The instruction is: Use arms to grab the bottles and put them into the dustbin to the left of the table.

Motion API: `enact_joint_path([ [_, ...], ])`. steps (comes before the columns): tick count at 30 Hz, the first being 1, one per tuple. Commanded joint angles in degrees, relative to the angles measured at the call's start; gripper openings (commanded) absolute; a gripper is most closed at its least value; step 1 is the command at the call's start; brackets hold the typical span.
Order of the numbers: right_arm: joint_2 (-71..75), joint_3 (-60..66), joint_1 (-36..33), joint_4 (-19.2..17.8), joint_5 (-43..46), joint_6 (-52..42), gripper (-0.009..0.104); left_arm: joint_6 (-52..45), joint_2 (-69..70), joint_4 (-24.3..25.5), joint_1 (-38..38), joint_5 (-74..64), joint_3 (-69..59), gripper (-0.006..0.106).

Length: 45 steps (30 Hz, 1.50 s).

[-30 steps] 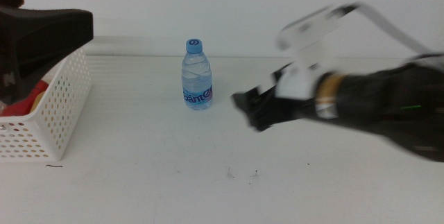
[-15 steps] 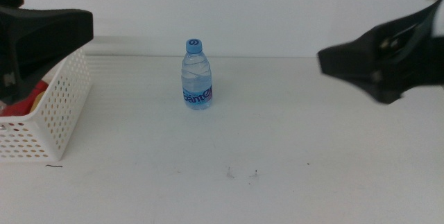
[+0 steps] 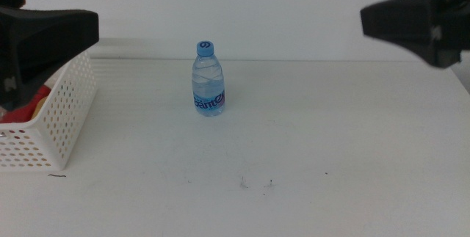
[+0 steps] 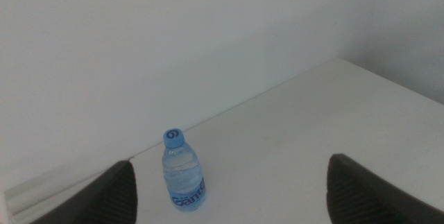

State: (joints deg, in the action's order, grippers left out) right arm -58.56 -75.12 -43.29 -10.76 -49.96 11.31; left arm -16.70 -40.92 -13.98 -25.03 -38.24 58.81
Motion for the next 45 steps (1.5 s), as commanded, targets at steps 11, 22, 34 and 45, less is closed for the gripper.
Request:
enact_joint_path([
  [11,0.5,-4.4,-0.1,-1.4,0.1,-0.8,0.092,0.2,0.2,0.1,-0.1,0.8,0.3,0.094],
  [22,0.5,-4.4,-0.1,-5.2,0.2,-0.8,0.092,0.2,0.2,0.1,-0.1,0.8,0.3,0.094],
  [34,0.5,-4.4,-0.1,-5.2,0.2,-0.8,0.092,-9.8,-2.0,-9.8,-0.1,16.8,-8.5,0.094],
  [45,0.5,-4.4,-0.1,-5.2,0.2,-0.8,0.092,-16.5,-3.9,-20.6,-0.1,26.5,-20.9,0.094],
])
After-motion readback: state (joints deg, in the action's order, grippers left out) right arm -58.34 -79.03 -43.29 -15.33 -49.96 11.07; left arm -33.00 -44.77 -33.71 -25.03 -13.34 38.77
